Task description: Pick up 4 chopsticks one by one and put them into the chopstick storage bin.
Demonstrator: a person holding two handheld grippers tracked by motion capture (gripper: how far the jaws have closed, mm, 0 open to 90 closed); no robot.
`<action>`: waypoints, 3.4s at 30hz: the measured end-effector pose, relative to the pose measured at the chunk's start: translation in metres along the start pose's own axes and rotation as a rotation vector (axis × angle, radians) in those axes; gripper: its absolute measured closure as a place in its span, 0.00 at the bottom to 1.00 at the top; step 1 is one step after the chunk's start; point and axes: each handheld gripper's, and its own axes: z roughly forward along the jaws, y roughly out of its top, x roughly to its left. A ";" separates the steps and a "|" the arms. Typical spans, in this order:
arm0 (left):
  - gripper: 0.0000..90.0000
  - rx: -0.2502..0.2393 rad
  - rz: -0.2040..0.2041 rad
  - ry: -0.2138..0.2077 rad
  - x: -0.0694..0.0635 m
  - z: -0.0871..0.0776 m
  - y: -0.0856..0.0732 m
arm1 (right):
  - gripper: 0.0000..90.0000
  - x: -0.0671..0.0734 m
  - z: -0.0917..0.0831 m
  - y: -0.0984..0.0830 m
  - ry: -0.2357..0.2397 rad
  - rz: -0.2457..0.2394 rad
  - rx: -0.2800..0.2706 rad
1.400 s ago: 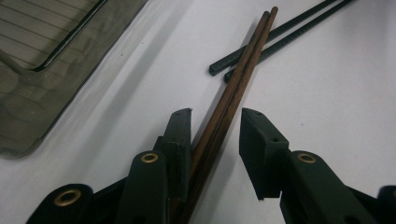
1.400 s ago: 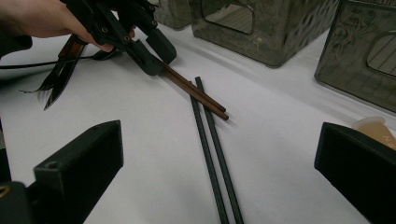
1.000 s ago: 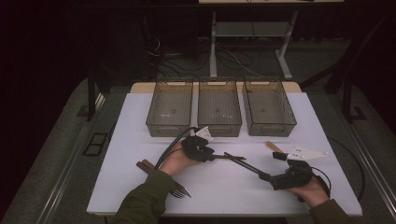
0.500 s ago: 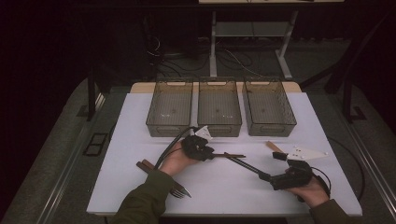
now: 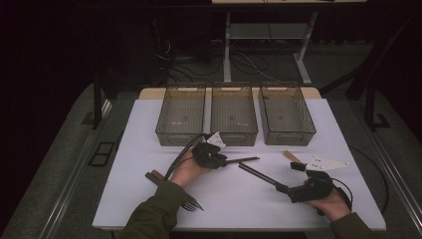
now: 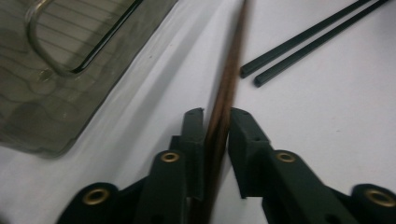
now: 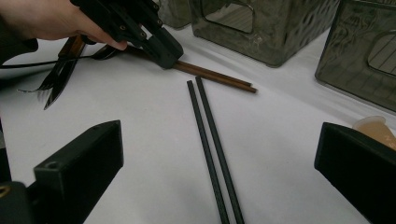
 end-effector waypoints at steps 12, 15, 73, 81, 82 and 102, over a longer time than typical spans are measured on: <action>0.86 -0.026 -0.039 0.005 0.000 0.002 -0.001 | 0.01 0.000 0.000 0.000 -0.001 0.001 -0.001; 0.78 -0.021 -0.038 0.000 0.002 0.001 -0.002 | 0.01 0.000 0.000 0.000 -0.001 -0.001 -0.001; 0.90 -0.012 -0.081 0.030 0.015 -0.036 -0.043 | 0.01 0.000 -0.001 -0.001 -0.003 -0.002 0.001; 0.91 -0.019 -0.080 0.037 0.013 -0.035 -0.043 | 0.01 0.000 -0.001 -0.001 -0.004 -0.003 0.002; 0.91 -0.019 -0.077 0.035 0.013 -0.036 -0.044 | 0.01 0.000 -0.001 -0.001 -0.004 -0.003 0.002; 0.94 -0.030 -0.038 0.018 0.016 -0.036 -0.045 | 0.01 0.001 -0.001 -0.001 -0.003 -0.004 0.003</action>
